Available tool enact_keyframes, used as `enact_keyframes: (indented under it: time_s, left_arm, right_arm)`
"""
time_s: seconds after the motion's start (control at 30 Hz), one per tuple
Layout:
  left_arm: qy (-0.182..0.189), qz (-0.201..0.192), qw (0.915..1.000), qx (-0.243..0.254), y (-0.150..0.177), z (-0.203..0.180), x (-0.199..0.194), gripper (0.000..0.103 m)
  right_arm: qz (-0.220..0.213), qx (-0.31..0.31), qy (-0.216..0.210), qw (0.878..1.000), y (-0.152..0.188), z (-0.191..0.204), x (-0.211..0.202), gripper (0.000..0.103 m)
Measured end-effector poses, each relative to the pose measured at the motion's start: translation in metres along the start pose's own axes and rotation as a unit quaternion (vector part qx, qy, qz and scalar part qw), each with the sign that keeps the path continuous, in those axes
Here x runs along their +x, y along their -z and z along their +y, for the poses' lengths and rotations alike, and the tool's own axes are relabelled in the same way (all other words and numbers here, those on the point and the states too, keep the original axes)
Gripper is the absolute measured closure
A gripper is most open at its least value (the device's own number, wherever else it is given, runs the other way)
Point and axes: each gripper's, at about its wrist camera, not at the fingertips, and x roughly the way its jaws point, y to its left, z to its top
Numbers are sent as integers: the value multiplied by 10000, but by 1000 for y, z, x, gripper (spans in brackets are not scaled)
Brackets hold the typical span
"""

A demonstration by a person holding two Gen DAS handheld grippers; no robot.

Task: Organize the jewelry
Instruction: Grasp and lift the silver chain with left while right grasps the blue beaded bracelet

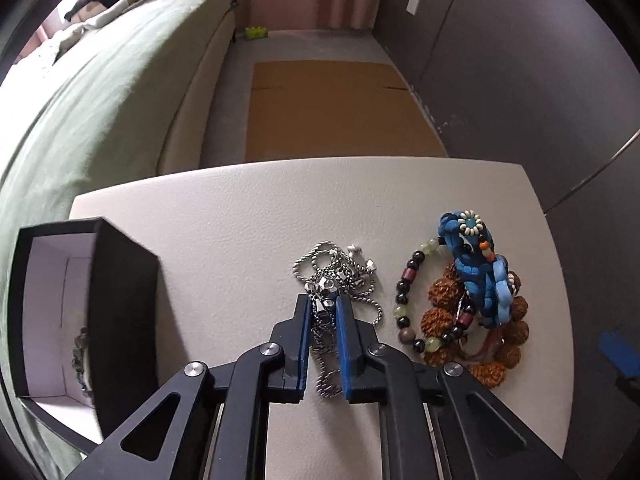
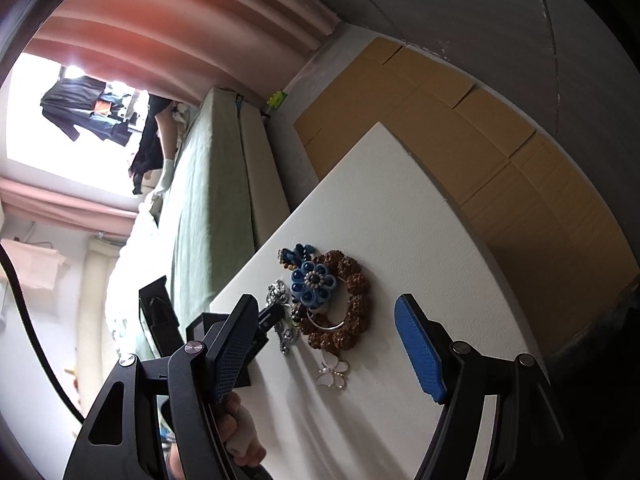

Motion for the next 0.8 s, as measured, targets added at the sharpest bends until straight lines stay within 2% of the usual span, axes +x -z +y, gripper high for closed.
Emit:
enact_keyframes:
  time_s: [0.4, 0.47, 0.53, 0.63, 0.8]
  left_arm:
    - [44, -497, 9987, 41, -11, 28, -77, 91]
    - [30, -595, 9982, 32, -13, 31, -93, 91]
    - [8, -697, 9976, 38, -16, 35, -107, 91]
    - [-21, -826, 9966, 47, -21, 41, -128, 91]
    - [-90, -1036, 9946, 59, -28, 53, -160, 91]
  right_arm:
    - [82, -577, -194, 9981, 2, 25, 23, 33]
    - [54, -743, -183, 9970, 1, 32, 29, 45]
    - [57, -874, -167, 9960, 0, 36, 36, 51]
    - [40, -1034, 34, 9946, 0, 41, 48, 56]
    - [43, -1311, 498, 9901, 1, 50, 64, 56]
